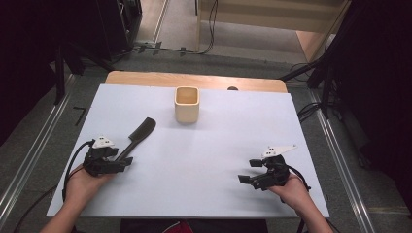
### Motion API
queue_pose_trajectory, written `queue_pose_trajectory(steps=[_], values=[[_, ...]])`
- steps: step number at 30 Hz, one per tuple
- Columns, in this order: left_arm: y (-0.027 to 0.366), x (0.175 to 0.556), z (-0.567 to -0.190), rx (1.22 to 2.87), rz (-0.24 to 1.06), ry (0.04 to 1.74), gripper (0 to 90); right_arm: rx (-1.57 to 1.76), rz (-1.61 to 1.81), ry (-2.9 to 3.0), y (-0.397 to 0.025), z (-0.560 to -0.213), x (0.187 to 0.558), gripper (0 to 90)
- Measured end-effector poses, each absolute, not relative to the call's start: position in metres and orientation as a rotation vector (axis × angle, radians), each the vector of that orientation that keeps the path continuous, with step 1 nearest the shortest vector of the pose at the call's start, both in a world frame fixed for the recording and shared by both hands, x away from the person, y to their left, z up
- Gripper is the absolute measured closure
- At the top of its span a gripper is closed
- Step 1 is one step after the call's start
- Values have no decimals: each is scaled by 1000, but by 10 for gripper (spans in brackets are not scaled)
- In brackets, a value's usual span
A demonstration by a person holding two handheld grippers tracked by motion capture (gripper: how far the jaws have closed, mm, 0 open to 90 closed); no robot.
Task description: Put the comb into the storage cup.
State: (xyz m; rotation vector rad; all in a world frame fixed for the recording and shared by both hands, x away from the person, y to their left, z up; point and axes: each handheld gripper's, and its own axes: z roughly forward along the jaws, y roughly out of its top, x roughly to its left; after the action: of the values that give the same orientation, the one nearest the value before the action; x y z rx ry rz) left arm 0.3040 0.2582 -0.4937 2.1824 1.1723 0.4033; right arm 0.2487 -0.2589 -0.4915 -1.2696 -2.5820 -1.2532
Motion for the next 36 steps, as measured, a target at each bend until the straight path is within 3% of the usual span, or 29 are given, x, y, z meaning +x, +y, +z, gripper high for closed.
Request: queue_pose_trajectory(steps=[7, 15, 26, 36], values=[[257, 299, -497, 2167, 490, 1178, 431, -1268, -1259, -2579, -259, -491, 249, 129], [255, 298, -497, 2158, 506, 1190, 498, -1265, -1258, -2583, -259, -491, 249, 129], [251, 296, -496, 2168, 482, 1170, 692, -1265, -1259, -2584, -259, -491, 249, 129], [252, 299, -495, 2150, 442, 1208, 734, -1259, -1257, -2587, -259, -491, 249, 129]])
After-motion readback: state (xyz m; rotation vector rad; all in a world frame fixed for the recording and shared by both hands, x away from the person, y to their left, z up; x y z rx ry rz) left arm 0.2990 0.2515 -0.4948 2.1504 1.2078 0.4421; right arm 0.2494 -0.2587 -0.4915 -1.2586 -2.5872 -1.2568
